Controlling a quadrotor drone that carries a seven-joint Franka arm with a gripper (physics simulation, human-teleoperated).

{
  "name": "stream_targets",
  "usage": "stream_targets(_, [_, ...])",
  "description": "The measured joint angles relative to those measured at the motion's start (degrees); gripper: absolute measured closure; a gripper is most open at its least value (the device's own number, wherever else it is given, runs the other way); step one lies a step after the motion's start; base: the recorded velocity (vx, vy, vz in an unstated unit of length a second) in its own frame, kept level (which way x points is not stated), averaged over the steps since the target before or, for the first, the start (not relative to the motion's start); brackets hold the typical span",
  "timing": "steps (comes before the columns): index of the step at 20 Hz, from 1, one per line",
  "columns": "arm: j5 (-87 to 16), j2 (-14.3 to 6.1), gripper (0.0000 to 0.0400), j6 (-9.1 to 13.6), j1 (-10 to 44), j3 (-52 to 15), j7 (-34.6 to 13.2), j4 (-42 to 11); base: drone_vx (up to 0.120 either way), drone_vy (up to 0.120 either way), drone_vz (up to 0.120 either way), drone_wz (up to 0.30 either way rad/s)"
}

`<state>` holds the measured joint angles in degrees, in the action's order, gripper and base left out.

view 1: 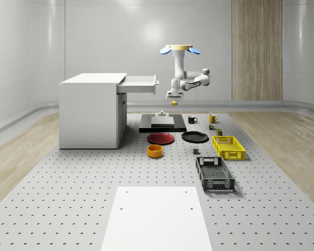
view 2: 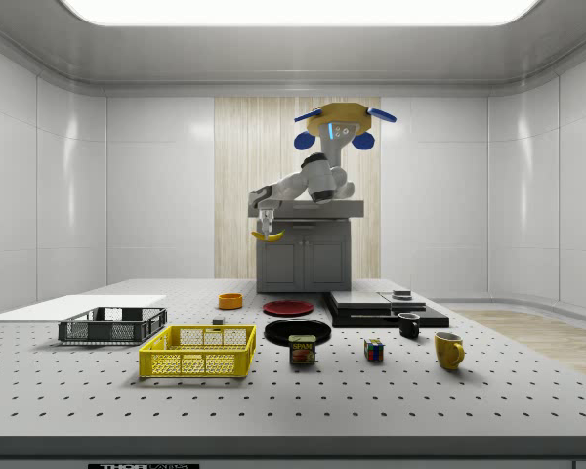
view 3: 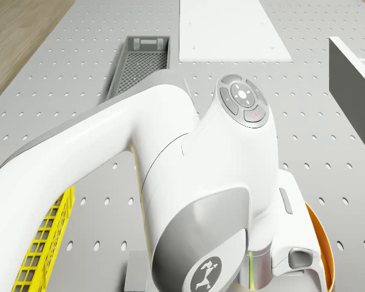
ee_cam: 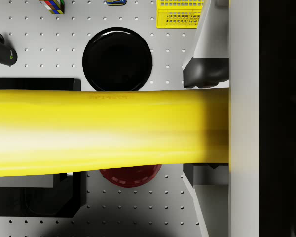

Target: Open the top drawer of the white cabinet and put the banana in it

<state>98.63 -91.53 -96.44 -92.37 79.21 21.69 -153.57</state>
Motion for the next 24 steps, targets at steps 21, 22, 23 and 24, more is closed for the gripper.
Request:
stream_targets(21, [-0.1, -0.2, 0.0207, -0.2, 0.0, 0.0, 0.0, 0.0, -0.12, -0.027, 0.12, 0.0])
stream_targets(22, [-0.1, -0.2, 0.0207, -0.2, 0.0, 0.0, 0.0, 0.0, -0.12, 0.0, 0.12, 0.0])
stream_targets(23, [-0.1, -0.2, 0.0207, -0.2, 0.0, 0.0, 0.0, 0.0, -0.12, -0.04, 0.12, 0.0])
stream_targets(24, [-0.1, -0.2, 0.0207, -0.2, 0.0, 0.0, 0.0, 0.0, -0.12, -0.12, 0.12, 0.0])
